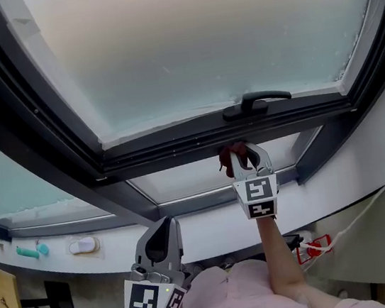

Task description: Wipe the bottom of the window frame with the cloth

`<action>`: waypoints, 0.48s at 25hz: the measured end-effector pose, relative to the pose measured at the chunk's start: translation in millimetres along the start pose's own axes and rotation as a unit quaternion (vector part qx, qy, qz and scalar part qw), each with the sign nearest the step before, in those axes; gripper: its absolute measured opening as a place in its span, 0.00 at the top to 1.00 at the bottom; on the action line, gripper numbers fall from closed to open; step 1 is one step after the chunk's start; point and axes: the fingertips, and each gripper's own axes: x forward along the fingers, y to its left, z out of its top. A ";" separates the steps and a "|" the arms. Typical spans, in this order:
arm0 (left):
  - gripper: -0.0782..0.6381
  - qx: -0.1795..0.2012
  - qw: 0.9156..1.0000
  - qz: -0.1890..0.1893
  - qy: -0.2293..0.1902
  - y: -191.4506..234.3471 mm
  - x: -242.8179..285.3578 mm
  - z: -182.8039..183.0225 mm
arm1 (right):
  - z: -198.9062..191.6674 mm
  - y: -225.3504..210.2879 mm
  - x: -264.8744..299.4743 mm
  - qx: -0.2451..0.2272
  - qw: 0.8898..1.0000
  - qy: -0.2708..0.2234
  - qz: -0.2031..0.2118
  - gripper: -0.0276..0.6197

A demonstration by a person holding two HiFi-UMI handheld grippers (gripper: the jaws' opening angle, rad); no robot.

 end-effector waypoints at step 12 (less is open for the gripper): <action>0.90 -0.004 1.000 0.017 0.001 -7.8 -6.9 -6.7 | -10.8 -35.2 -7.4 0.027 0.999 0.005 -0.029 0.86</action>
